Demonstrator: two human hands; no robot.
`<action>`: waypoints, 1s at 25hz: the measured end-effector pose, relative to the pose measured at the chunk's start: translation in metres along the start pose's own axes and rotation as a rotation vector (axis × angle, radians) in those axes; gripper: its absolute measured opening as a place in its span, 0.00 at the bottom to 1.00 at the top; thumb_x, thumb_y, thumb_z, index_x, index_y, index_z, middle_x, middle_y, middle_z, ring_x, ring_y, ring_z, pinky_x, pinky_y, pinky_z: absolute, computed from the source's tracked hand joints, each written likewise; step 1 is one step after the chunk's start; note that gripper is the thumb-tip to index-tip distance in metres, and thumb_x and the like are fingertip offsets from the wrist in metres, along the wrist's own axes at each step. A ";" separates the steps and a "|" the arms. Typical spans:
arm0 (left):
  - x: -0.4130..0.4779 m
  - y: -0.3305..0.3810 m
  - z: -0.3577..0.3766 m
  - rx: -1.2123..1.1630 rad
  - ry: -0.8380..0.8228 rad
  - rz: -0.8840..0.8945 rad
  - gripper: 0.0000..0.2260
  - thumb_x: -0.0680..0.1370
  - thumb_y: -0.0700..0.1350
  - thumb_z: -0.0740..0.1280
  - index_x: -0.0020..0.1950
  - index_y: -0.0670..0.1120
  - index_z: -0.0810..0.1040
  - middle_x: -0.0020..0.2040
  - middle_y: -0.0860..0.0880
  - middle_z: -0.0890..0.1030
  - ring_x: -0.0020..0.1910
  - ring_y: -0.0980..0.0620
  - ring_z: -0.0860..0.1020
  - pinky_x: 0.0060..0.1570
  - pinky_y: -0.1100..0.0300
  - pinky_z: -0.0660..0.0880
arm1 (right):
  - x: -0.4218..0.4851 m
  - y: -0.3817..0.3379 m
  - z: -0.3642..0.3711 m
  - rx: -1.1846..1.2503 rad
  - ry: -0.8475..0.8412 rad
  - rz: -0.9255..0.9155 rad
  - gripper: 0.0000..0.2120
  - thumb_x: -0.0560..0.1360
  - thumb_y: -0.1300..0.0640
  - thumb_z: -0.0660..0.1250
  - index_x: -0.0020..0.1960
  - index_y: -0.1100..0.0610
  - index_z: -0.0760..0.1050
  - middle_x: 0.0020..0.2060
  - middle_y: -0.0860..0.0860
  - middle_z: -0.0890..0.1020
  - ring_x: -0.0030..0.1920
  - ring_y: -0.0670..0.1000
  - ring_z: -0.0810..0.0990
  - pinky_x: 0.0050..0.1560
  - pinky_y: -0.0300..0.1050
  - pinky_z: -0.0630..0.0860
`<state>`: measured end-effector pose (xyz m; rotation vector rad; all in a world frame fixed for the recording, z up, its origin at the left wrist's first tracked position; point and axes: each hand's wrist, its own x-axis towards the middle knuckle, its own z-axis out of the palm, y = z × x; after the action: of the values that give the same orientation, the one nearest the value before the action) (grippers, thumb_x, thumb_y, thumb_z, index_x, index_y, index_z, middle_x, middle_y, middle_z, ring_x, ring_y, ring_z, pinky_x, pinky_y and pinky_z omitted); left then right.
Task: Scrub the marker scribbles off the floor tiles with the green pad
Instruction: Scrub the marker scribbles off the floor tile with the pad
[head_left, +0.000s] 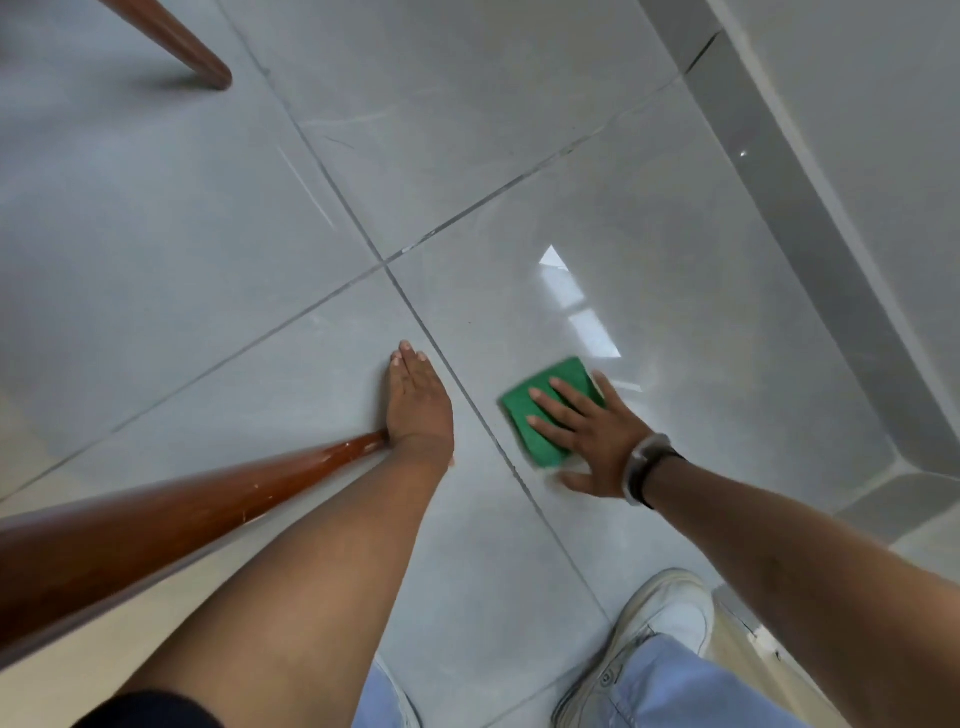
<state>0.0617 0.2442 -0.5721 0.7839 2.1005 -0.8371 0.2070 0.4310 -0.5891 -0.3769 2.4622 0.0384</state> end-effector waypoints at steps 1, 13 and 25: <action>0.000 -0.002 0.000 0.008 0.001 -0.004 0.57 0.69 0.61 0.73 0.75 0.29 0.41 0.77 0.29 0.44 0.78 0.33 0.44 0.77 0.44 0.41 | -0.019 0.001 0.013 -0.006 -0.003 0.006 0.39 0.68 0.33 0.56 0.75 0.49 0.60 0.76 0.54 0.62 0.76 0.60 0.59 0.70 0.66 0.37; 0.003 -0.004 0.002 -0.051 -0.048 -0.008 0.58 0.67 0.53 0.78 0.76 0.31 0.39 0.78 0.31 0.41 0.78 0.35 0.43 0.77 0.46 0.40 | 0.014 0.021 0.001 0.223 0.056 0.397 0.37 0.72 0.32 0.51 0.77 0.46 0.51 0.79 0.52 0.54 0.78 0.58 0.52 0.69 0.66 0.34; -0.101 0.006 0.009 -0.588 0.132 0.033 0.34 0.76 0.49 0.67 0.77 0.41 0.56 0.77 0.39 0.62 0.78 0.41 0.56 0.78 0.49 0.48 | -0.030 -0.130 -0.024 0.553 -0.363 0.559 0.20 0.72 0.66 0.53 0.59 0.66 0.77 0.54 0.68 0.82 0.51 0.64 0.82 0.52 0.51 0.76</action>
<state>0.1245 0.2147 -0.4978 0.5586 2.2707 -0.1228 0.2521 0.3112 -0.5437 0.5144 2.0328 -0.3054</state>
